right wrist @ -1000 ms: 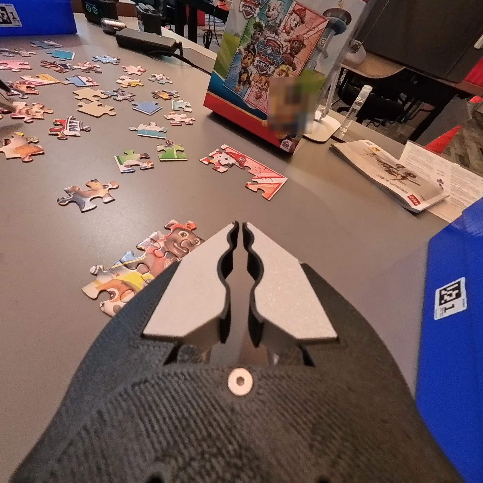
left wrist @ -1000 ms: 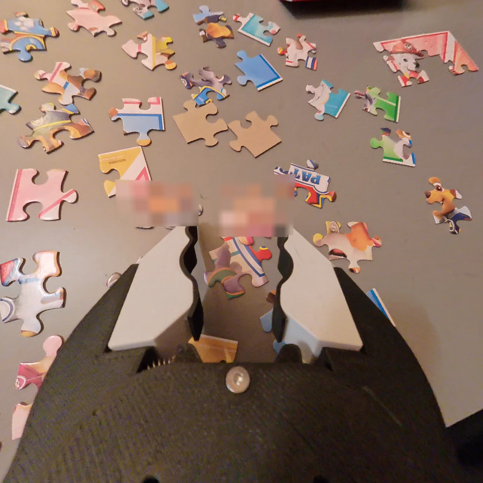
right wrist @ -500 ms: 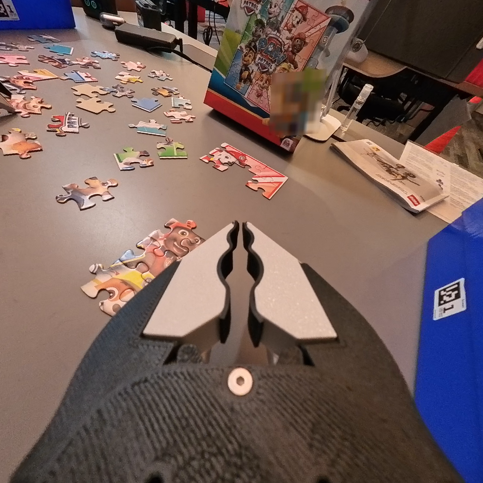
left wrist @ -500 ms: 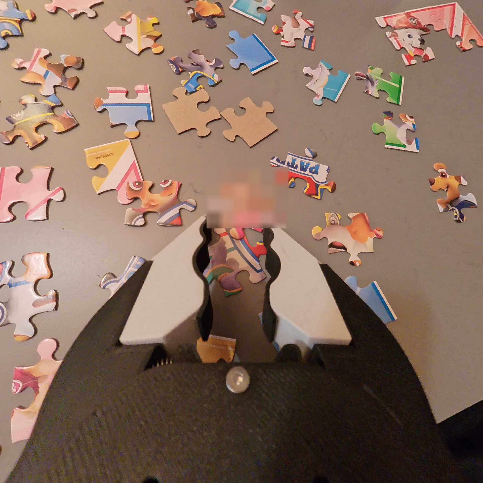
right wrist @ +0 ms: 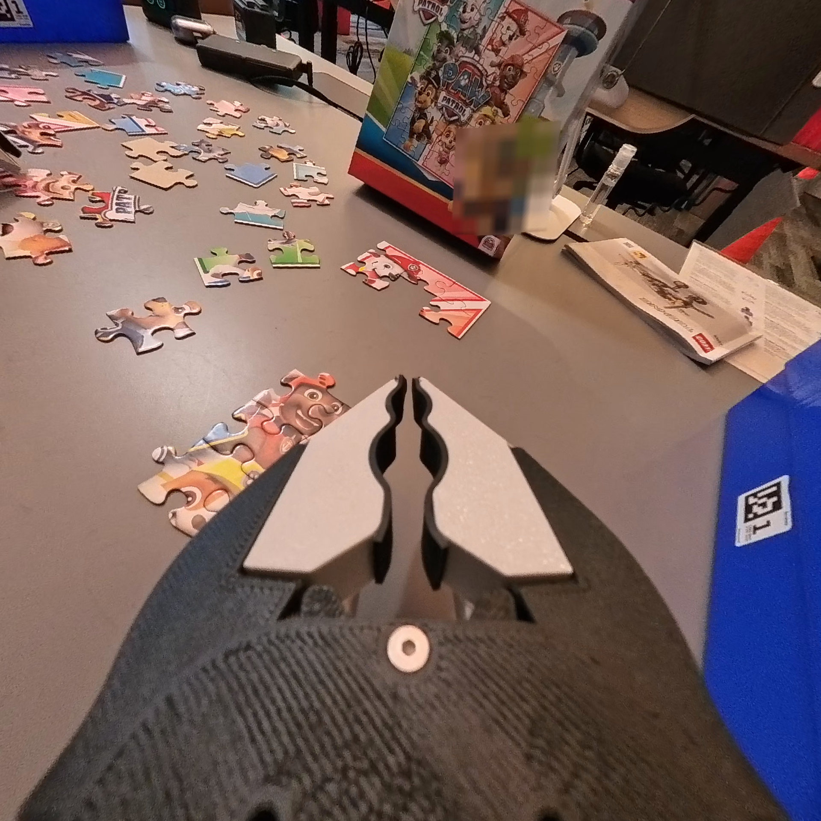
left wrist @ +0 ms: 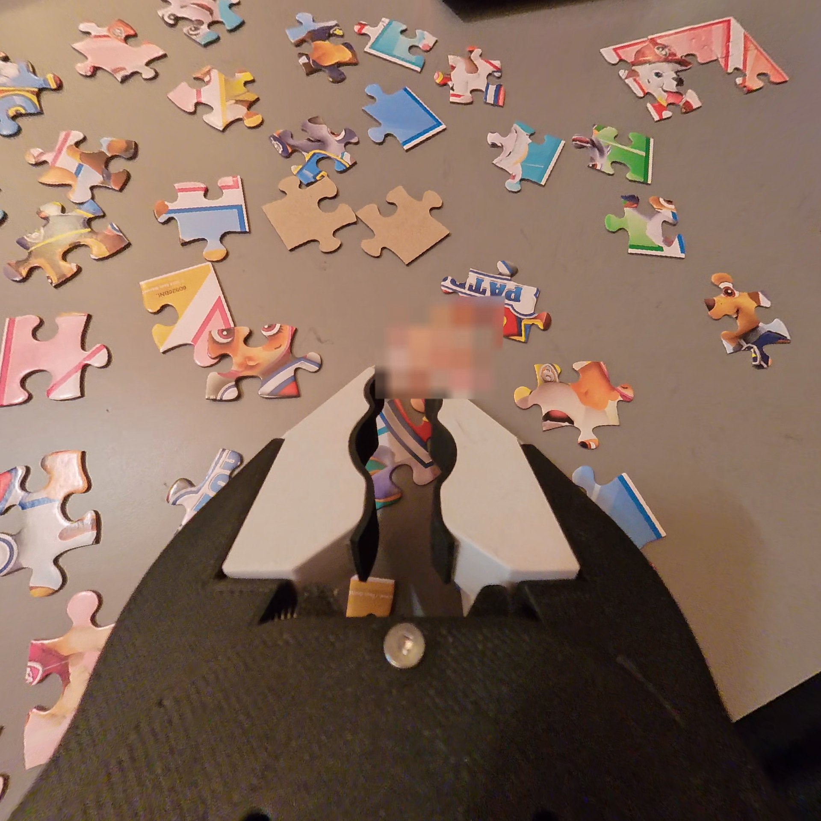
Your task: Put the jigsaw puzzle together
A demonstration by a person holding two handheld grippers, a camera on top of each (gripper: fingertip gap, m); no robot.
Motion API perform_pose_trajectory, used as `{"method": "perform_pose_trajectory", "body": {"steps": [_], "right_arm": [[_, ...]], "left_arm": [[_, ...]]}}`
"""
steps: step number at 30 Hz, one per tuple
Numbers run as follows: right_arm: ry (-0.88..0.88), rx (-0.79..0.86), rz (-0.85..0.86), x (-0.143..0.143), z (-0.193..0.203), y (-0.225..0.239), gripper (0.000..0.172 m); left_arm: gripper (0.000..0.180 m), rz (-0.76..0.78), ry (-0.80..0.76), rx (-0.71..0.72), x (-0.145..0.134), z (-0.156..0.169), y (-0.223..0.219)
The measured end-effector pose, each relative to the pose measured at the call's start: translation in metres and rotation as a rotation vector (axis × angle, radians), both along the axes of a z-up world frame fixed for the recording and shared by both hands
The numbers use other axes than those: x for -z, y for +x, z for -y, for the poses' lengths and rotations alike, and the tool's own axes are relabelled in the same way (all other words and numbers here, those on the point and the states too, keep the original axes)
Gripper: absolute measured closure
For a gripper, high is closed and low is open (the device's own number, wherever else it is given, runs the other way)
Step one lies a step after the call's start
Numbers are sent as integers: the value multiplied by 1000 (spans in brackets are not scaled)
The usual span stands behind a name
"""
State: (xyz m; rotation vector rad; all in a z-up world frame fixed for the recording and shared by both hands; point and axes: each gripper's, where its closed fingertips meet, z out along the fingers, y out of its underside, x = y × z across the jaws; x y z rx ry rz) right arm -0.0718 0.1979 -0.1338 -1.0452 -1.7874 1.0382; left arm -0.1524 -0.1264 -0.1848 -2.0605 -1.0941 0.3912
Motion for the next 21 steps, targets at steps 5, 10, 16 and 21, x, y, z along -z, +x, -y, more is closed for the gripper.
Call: {"method": "perform_pose_trajectory", "body": {"steps": [5,10,16,21], "right_arm": [[5,0,2,1,0,0,171],[10,0,4,1,0,0,171],[11,1,8,2,0,-1,170],[12,6,13,2,-1,-1,170]], "left_arm": [[153,-8,33,16,-4,-4,1],[151,-59,127,-14,-25,1,-3],[151,-147,201,-77,-61,28,-7],[151,-201,216,-148,-78,63,-8]]}}
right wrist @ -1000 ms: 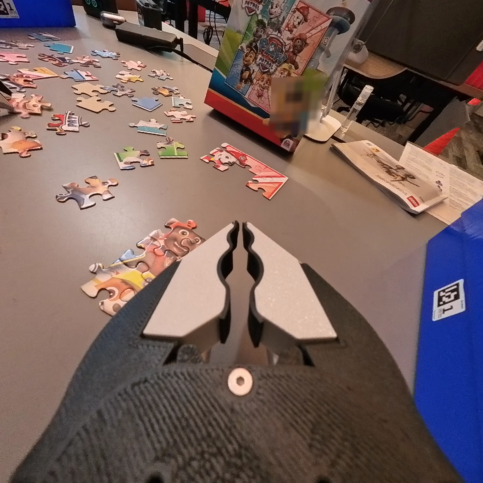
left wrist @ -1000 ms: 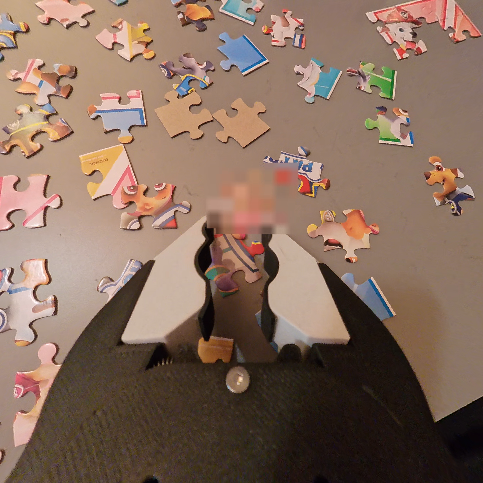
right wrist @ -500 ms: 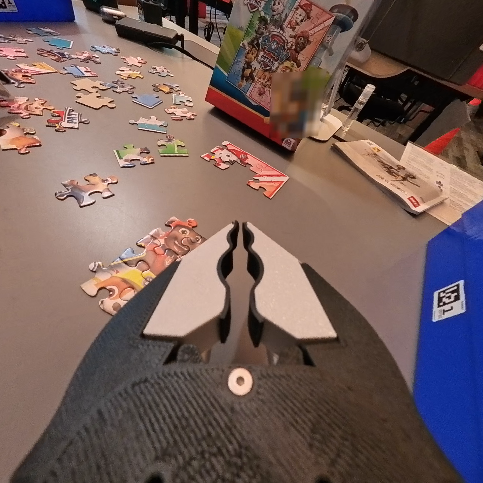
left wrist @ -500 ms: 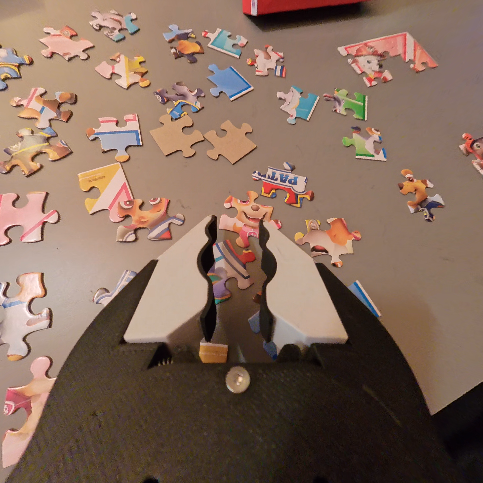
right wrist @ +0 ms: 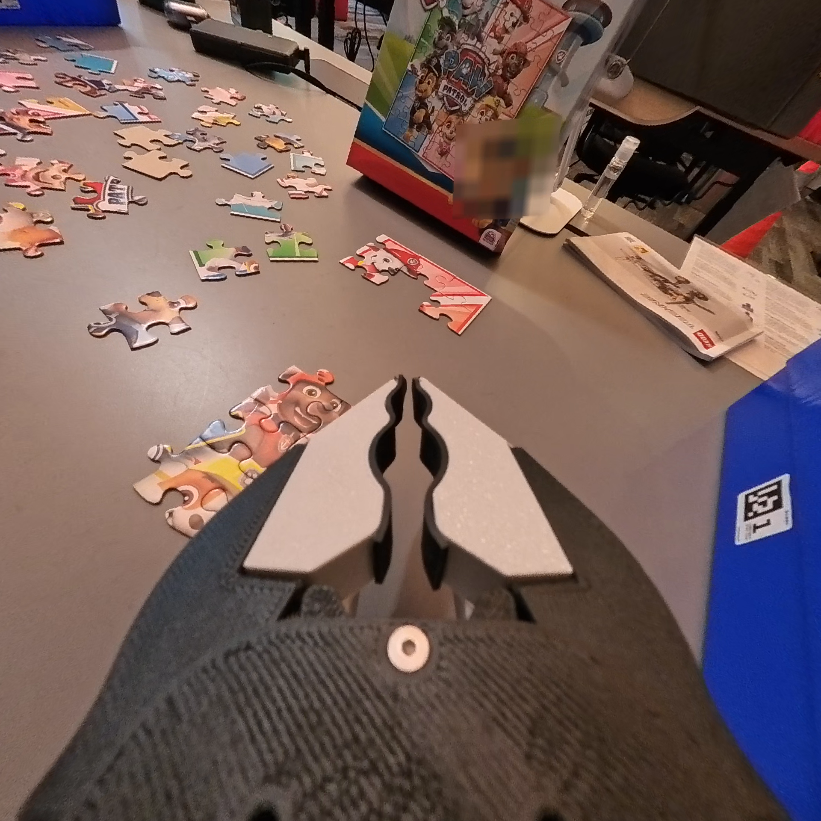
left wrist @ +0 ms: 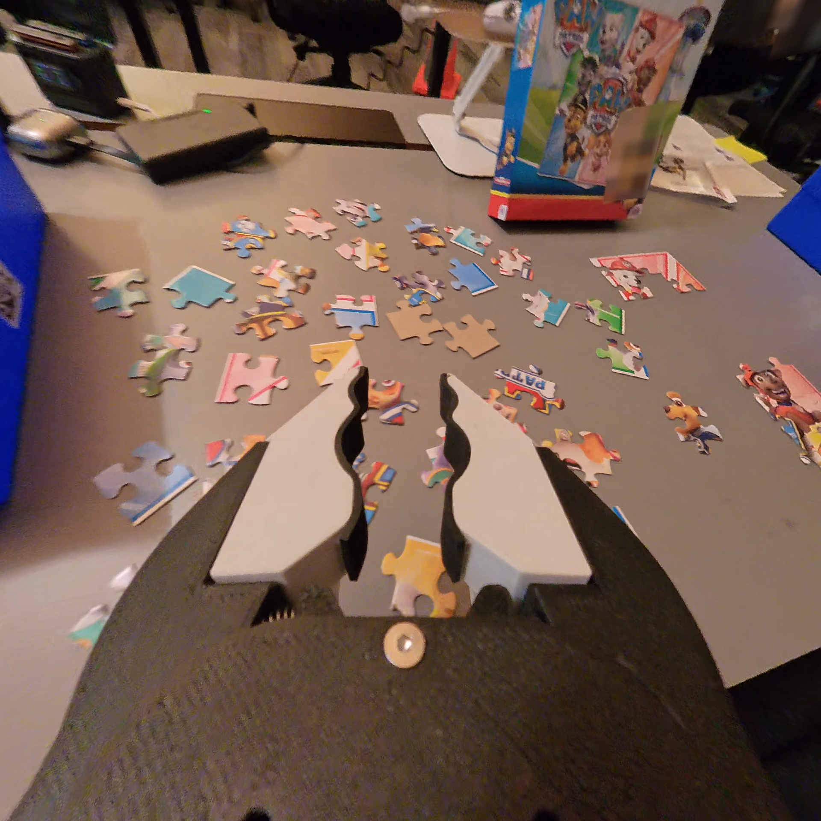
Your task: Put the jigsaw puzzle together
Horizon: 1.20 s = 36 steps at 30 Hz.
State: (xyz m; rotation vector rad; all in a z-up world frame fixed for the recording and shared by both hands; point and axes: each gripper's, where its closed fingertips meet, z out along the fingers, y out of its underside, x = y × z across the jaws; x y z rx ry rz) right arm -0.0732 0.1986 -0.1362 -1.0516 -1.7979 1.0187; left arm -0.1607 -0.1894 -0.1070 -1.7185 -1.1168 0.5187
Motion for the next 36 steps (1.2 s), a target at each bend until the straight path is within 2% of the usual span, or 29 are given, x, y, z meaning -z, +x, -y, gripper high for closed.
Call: {"method": "perform_pose_trajectory", "body": {"steps": [5,10,16,19,21,24,26,29,32,36], "right_arm": [[5,6,5,1,-1,-1,170],[22,15,9,2,-1,-1,170],[36,44,6,3,-6,-3,171],[36,68,-58,-9,-5,-7,172],[5,5,-82,-25,18,-13,172],[-5,-126,-52,-47,72,-38,157],[-60,-272,18,-52,127,-57,149],[-87,-498,135,-49,210,-82,152],[27,-596,219,-24,261,-116,147],[141,-664,446,35,291,-140,122]], "left_arm": [[154,-1,102,-74,-7,34,-2],[154,13,228,-40,-10,32,-1],[154,6,152,-42,-3,28,-3],[154,-13,98,-53,-1,30,-5],[154,-31,73,-55,-2,31,-6],[154,-46,50,-59,1,33,-7],[154,-38,47,-54,5,33,-8],[154,-25,60,-47,8,35,-10],[154,-27,96,-58,6,40,-11],[154,-12,115,-59,11,45,-12]]}}
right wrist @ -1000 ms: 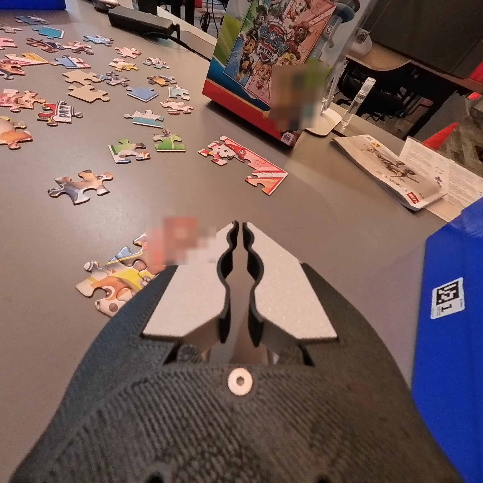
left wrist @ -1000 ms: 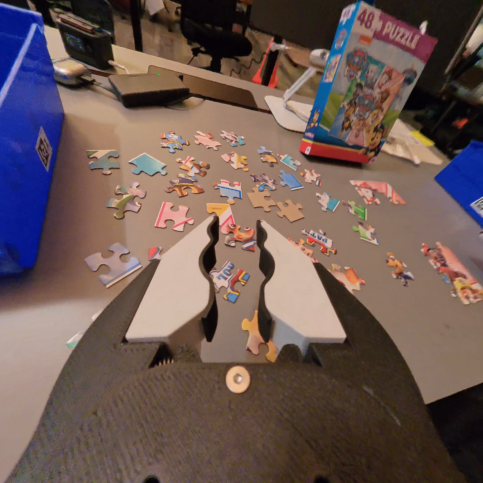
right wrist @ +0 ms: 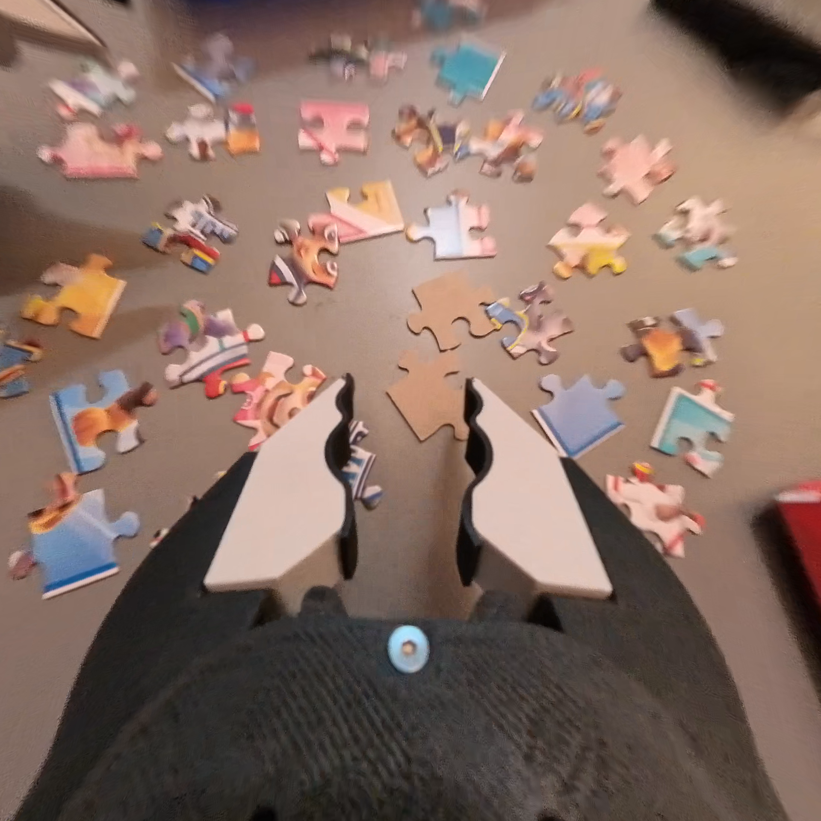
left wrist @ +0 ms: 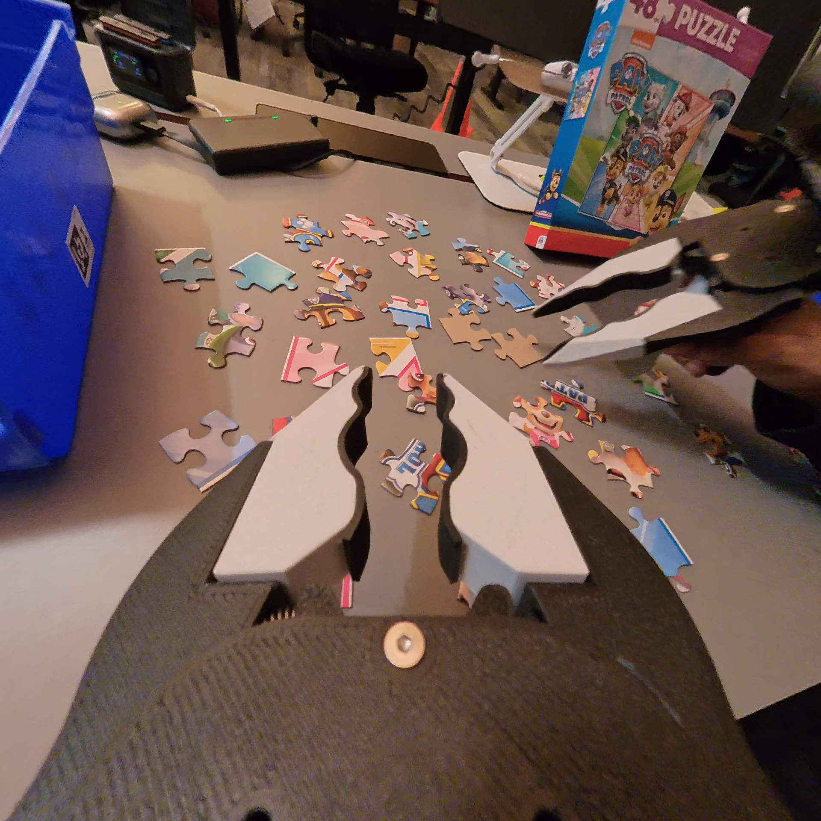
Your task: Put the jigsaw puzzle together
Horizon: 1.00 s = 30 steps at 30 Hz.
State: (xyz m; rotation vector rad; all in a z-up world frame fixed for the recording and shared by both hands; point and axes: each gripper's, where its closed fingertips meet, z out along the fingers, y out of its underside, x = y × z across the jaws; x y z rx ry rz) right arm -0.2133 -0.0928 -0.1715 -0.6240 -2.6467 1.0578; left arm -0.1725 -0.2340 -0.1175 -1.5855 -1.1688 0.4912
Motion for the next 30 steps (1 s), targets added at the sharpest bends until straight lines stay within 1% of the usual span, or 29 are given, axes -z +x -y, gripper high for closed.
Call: {"method": "perform_pose_trajectory", "body": {"steps": [2,3,5,8,9,10,16,20,22,24,26,28,30], "right_arm": [[50,-5,23,16,2,-8,113],[53,-2,25,18,3,-10,111],[30,7,53,19,4,-11,114],[0,35,58,19,2,-13,128],[7,37,67,19,1,-12,145],[15,41,76,19,0,-11,155],[-18,27,93,17,4,-5,156],[-100,16,78,0,9,-2,156],[-205,3,94,-19,14,3,156],[-393,-25,163,-49,23,13,156],[-658,-69,293,-88,31,27,156],[-945,-124,453,-129,32,40,156],[-1170,-175,595,-157,28,50,156]], "left_arm": [[154,8,-1,-4,4,4,0],[154,13,-3,-12,6,7,-1],[154,19,18,-18,8,12,-1],[155,19,76,-3,6,12,0],[155,20,83,1,6,11,0],[155,21,84,4,7,10,0],[154,39,88,39,12,0,0],[154,22,83,55,9,-6,1],[154,11,88,73,6,-11,3],[153,-2,106,107,2,-20,5],[148,-17,164,181,-6,-37,11],[138,-45,266,289,-21,-58,21],[130,-80,383,379,-40,-78,32]]}}
